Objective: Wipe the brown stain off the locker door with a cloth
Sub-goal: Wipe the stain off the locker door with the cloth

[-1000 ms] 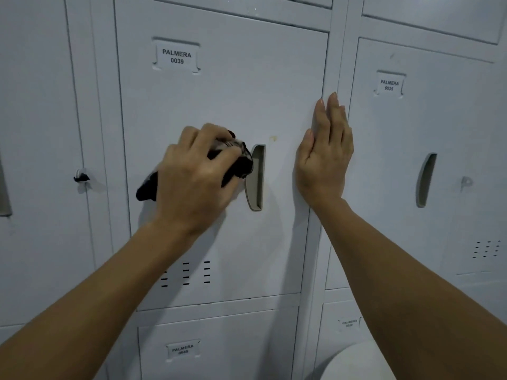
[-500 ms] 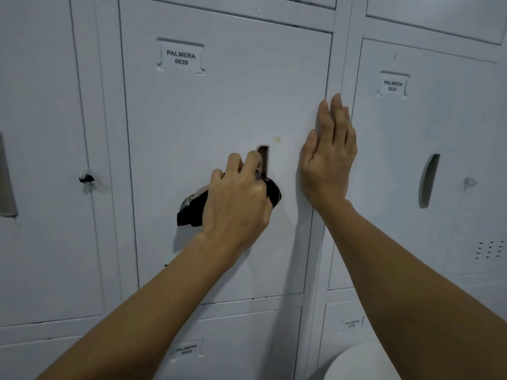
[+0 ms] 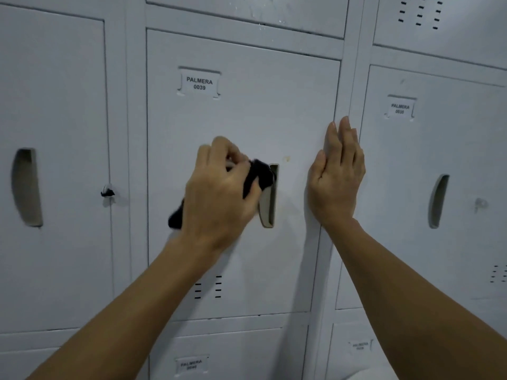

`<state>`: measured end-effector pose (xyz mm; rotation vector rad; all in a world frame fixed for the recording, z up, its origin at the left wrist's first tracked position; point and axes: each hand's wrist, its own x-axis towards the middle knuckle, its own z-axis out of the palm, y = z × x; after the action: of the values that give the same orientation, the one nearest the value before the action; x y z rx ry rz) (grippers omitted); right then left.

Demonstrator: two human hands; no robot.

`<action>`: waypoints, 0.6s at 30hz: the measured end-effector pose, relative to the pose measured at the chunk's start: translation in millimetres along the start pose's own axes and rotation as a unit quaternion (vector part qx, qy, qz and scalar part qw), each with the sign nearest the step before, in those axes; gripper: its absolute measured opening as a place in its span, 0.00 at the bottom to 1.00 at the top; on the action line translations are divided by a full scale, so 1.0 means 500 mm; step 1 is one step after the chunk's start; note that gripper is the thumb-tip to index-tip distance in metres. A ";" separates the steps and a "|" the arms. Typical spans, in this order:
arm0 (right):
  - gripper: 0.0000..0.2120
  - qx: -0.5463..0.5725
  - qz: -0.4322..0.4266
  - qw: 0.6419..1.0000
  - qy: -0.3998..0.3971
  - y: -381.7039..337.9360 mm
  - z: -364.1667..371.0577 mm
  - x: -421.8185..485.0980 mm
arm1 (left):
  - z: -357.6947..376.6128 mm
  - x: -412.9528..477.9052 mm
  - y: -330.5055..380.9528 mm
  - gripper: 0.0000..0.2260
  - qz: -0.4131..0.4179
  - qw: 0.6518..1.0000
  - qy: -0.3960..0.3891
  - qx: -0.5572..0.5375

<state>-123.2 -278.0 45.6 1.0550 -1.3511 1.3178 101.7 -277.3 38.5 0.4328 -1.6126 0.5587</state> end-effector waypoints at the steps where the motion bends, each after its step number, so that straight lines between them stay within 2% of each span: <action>1: 0.24 0.000 0.001 1.000 -0.003 0.001 0.000 0.000 | 0.003 0.014 -0.016 0.09 0.038 0.999 0.032 0.010; 3: 0.24 0.001 0.000 1.000 0.001 0.000 0.002 -0.001 | 0.013 0.039 -0.053 0.07 0.114 0.990 0.064 0.051; 5: 0.24 0.000 -0.001 1.000 0.014 0.003 0.005 -0.003 | 0.035 0.049 -0.075 0.08 0.147 0.986 0.056 0.063; 11: 0.24 -0.008 -0.009 1.000 0.023 0.007 0.006 -0.007 | 0.116 -0.008 -0.022 0.07 0.177 0.982 0.035 0.059; 15: 0.23 -0.009 -0.014 0.999 0.033 0.001 0.008 -0.004 | 0.116 -0.040 -0.023 0.06 0.176 0.984 0.022 0.024; 18: 0.23 -0.008 -0.019 0.999 0.036 0.002 0.009 -0.001 | 0.110 -0.081 -0.019 0.07 0.189 0.981 -0.013 0.036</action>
<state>-124.2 -282.7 45.2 1.0073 -1.2797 1.3021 67.7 -319.3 -4.7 0.1852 -1.7152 0.9031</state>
